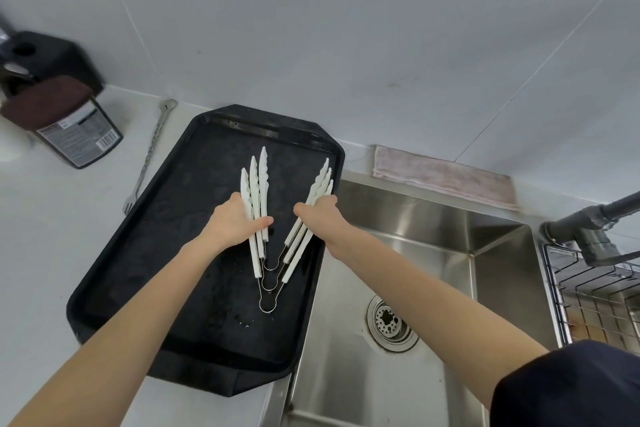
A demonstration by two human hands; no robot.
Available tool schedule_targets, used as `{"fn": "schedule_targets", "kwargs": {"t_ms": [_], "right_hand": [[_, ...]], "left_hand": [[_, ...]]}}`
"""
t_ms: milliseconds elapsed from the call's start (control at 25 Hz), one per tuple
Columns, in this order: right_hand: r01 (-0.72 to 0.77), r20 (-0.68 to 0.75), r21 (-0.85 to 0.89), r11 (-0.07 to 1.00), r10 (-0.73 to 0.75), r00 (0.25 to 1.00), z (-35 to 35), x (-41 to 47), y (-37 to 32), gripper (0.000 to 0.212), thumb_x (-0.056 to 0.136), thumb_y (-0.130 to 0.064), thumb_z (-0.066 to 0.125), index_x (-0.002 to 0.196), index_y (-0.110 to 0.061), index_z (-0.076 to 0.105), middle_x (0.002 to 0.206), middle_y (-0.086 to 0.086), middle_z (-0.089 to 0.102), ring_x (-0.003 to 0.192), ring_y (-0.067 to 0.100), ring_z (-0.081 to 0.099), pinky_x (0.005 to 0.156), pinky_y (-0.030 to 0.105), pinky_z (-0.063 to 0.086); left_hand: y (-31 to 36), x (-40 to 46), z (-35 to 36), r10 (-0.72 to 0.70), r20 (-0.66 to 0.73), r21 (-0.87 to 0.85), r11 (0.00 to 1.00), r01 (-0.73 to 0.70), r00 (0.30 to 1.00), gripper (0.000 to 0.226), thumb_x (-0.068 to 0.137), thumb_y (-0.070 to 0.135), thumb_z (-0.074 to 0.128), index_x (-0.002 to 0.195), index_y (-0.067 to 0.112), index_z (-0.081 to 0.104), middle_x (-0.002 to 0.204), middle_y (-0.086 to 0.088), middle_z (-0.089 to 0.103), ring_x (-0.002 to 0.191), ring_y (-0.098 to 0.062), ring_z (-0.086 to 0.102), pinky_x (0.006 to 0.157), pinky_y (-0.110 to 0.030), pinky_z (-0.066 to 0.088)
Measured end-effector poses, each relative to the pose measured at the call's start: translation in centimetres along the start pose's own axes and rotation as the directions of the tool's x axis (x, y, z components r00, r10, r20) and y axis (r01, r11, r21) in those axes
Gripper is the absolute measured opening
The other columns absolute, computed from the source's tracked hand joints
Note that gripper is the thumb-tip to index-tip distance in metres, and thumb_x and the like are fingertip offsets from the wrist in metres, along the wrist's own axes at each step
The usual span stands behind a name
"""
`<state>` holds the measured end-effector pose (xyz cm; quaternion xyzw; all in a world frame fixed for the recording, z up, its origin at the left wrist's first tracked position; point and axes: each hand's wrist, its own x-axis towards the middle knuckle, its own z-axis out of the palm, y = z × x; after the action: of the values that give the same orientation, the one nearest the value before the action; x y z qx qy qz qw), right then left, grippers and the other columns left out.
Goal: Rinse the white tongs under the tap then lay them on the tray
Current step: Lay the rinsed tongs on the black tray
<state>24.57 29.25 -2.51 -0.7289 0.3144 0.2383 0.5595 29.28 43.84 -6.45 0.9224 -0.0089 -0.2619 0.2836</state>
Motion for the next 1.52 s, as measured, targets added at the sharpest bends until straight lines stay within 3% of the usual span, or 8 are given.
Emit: {"fn": "schedule_targets", "kwargs": {"t_ms": [240,360,480,600,800,960,1320,1520], "right_hand": [[0.155,-0.052,-0.315,0.936,-0.18,0.982,1.0,-1.9,0.6,0.083,0.093,-0.024,0.043,0.147,0.0,-0.016,0.154,0.022,0.004,0.141,0.034,0.017,0.112,0.04,0.024],[0.288,-0.07,-0.605,0.742,-0.41,0.909,1.1,-2.2,2.4,0.081,0.092,-0.026,0.045,0.149,-0.004,-0.009,0.157,0.02,-0.004,0.146,0.035,0.0,0.118,0.042,0.009],[0.321,0.002,-0.803,0.502,-0.537,0.843,0.9,-1.4,4.8,0.081,0.093,-0.042,0.04,0.151,-0.011,-0.007,0.16,0.015,-0.012,0.148,0.03,-0.012,0.119,0.044,-0.006],[0.32,0.052,-0.872,0.371,-0.58,0.813,0.8,-0.5,6.4,0.083,0.088,-0.056,0.023,0.151,-0.011,-0.006,0.16,0.011,-0.013,0.148,0.027,-0.013,0.113,0.041,-0.017],[0.301,0.05,-0.894,0.333,-0.591,0.805,-0.4,1.3,6.1,0.088,0.08,-0.063,0.01,0.151,-0.014,-0.004,0.161,0.005,-0.012,0.148,0.021,-0.013,0.11,0.04,-0.019],[0.279,0.045,-0.899,0.339,-0.561,0.827,-1.5,2.6,5.1,0.081,0.091,-0.061,0.022,0.151,-0.015,-0.006,0.16,0.004,-0.015,0.148,0.019,-0.015,0.115,0.042,-0.016],[0.281,0.049,-0.893,0.352,-0.545,0.837,-2.3,3.5,4.0,0.081,0.092,-0.061,0.023,0.151,-0.016,-0.009,0.16,0.003,-0.017,0.148,0.019,-0.016,0.117,0.043,-0.014],[0.284,0.046,-0.883,0.374,-0.532,0.845,-3.3,2.1,3.7,0.079,0.092,-0.06,0.024,0.151,-0.018,-0.009,0.16,0.002,-0.016,0.148,0.02,-0.016,0.117,0.045,-0.012]], "left_hand": [[-0.1,-1.3,0.4,0.093,-0.103,0.061,0.994,-0.087,0.99,0.084,0.083,0.036,0.062,0.147,0.007,0.016,0.146,-0.017,0.031,0.13,-0.033,0.039,0.104,-0.043,0.035],[-0.9,-2.7,0.9,0.273,-0.184,0.227,0.947,-0.229,0.944,0.084,0.086,0.04,0.056,0.148,0.006,0.011,0.154,-0.016,0.019,0.139,-0.034,0.023,0.11,-0.046,0.028],[-2.2,-3.3,2.3,0.413,-0.135,0.43,0.843,-0.322,0.901,0.088,0.083,0.063,0.027,0.146,0.003,0.018,0.156,-0.019,0.017,0.145,-0.035,0.015,0.115,-0.049,0.016],[-3.3,-3.0,3.6,0.437,-0.117,0.491,0.806,-0.331,0.892,0.098,0.075,0.074,-0.013,0.145,0.007,0.001,0.157,-0.009,0.0,0.143,-0.022,-0.005,0.114,-0.044,-0.001],[-2.4,-1.5,3.7,0.413,-0.152,0.446,0.84,-0.31,0.898,0.081,0.074,0.065,-0.005,0.135,0.015,-0.019,0.156,-0.002,-0.014,0.143,-0.017,-0.016,0.117,-0.042,-0.006],[-1.3,0.2,3.4,0.4,-0.126,0.46,0.834,-0.304,0.908,0.08,0.07,0.062,-0.007,0.134,0.016,-0.024,0.158,-0.003,-0.015,0.146,-0.019,-0.015,0.117,-0.043,-0.007],[-0.2,2.0,2.4,0.364,-0.064,0.53,0.801,-0.278,0.929,0.094,0.068,0.064,-0.009,0.148,0.013,-0.01,0.158,-0.004,-0.016,0.147,-0.023,-0.012,0.117,-0.045,-0.008],[1.5,0.9,1.2,0.322,-0.061,0.569,0.789,-0.232,0.945,0.074,0.092,0.055,0.012,0.147,0.013,-0.014,0.158,-0.006,-0.018,0.146,-0.025,-0.016,0.117,-0.046,-0.01]]}}
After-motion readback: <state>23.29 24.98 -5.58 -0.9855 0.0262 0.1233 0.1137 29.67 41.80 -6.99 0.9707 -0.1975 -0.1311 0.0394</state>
